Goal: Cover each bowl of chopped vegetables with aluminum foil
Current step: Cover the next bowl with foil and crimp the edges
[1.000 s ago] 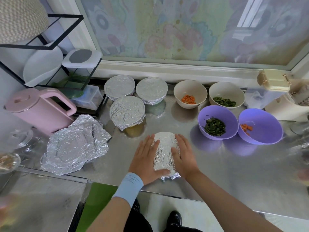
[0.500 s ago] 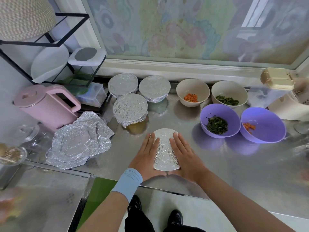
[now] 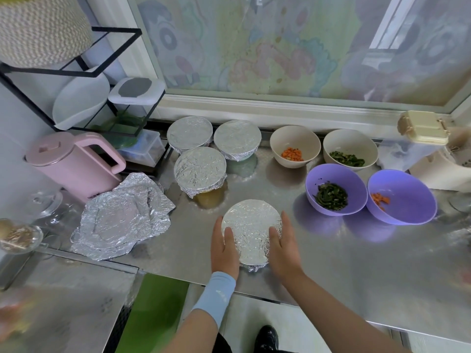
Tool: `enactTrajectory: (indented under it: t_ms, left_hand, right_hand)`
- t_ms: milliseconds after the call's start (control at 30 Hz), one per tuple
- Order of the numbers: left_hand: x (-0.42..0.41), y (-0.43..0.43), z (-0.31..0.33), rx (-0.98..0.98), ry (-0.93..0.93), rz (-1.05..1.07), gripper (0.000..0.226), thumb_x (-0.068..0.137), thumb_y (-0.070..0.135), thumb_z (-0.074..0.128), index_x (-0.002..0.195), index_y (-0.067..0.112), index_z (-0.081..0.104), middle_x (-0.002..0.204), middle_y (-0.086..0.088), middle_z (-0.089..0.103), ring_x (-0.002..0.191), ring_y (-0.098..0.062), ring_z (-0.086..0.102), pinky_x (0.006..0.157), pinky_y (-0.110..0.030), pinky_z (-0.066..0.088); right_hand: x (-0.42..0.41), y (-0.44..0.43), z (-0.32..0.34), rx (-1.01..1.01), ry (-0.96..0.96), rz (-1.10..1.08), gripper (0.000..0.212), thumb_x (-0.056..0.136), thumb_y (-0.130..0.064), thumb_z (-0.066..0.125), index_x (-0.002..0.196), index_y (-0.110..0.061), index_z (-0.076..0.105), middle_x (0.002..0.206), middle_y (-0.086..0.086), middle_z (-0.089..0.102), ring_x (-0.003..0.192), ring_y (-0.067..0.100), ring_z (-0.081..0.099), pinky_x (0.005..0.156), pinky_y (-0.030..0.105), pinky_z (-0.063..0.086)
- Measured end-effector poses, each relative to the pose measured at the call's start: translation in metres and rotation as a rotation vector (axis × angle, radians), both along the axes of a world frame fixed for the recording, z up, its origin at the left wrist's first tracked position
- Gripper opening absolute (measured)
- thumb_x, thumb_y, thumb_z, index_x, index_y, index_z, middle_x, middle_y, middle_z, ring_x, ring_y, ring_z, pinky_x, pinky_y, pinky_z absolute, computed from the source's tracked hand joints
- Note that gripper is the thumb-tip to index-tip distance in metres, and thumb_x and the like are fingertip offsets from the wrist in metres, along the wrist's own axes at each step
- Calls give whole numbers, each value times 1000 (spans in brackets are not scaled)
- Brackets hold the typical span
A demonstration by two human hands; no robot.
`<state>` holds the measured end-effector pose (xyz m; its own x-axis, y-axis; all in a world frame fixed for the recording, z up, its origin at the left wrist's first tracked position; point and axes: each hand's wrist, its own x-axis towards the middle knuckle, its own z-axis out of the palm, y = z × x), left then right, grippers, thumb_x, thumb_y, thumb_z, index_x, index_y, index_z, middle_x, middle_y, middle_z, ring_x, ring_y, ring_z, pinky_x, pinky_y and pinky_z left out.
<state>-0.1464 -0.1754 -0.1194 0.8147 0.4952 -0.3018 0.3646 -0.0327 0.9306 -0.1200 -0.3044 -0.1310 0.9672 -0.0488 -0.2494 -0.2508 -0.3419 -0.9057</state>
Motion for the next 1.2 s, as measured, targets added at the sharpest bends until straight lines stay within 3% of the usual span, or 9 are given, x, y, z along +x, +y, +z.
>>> enactTrajectory:
  t_ms: [233, 300, 367, 500, 667, 767, 933, 1200]
  left_hand:
    - [8, -10, -3, -31, -18, 114, 38, 105, 30, 33, 143, 28, 38, 143, 3, 46, 127, -16, 46, 99, -26, 37]
    - [7, -6, -3, 7, 2, 70, 41, 104, 31, 35, 145, 27, 35, 145, 3, 43, 130, -16, 43, 103, -26, 35]
    - [10, 5, -3, 166, -15, 6, 45, 103, 32, 37, 147, 24, 35, 148, 5, 40, 136, -14, 36, 112, -30, 30]
    - [45, 27, 6, 604, -138, -314, 48, 98, 31, 36, 141, 14, 48, 144, -2, 48, 135, -18, 39, 115, -34, 29]
    - [92, 25, 9, 826, -90, -744, 39, 104, 25, 35, 139, 16, 50, 141, -1, 52, 132, -18, 43, 113, -31, 30]
    - [93, 27, -1, 852, -42, -760, 39, 105, 29, 30, 138, 22, 49, 136, 4, 54, 123, -15, 48, 105, -31, 39]
    - [90, 25, -2, 870, -7, -677, 37, 105, 32, 29, 134, 27, 52, 130, 8, 56, 115, -13, 52, 94, -28, 43]
    - [90, 24, -2, 854, 34, -681, 39, 104, 33, 32, 140, 24, 45, 139, 6, 49, 123, -15, 47, 101, -30, 40]
  right_hand:
    - [4, 7, -5, 2, -2, -84, 48, 103, -28, 39, 150, -24, 27, 150, -7, 36, 136, 11, 36, 113, 31, 28]
    - [5, 5, -4, -88, -11, -68, 48, 102, -29, 41, 148, -22, 31, 148, -4, 39, 134, 15, 38, 112, 33, 30]
    - [13, 1, -2, -292, -109, -83, 47, 99, -26, 47, 144, -16, 39, 144, 2, 44, 132, 22, 41, 111, 39, 32]
    - [44, 1, 9, -432, -301, 89, 42, 97, -19, 50, 139, -14, 48, 140, 3, 49, 128, 22, 45, 108, 36, 34]
    - [76, 9, 13, -419, -290, 282, 30, 101, -18, 46, 126, -13, 62, 122, 5, 64, 110, 22, 59, 92, 22, 38]
    - [78, 10, 11, -391, -263, 267, 27, 101, -19, 46, 119, -18, 66, 116, 0, 67, 103, 18, 61, 85, 18, 38]
    - [80, 12, 9, -411, -241, 267, 27, 100, -20, 44, 117, -23, 65, 114, -5, 67, 100, 15, 61, 85, 24, 44]
    - [78, 14, 5, -551, -209, 303, 33, 103, -24, 39, 129, -21, 59, 124, -1, 64, 109, 22, 60, 91, 31, 44]
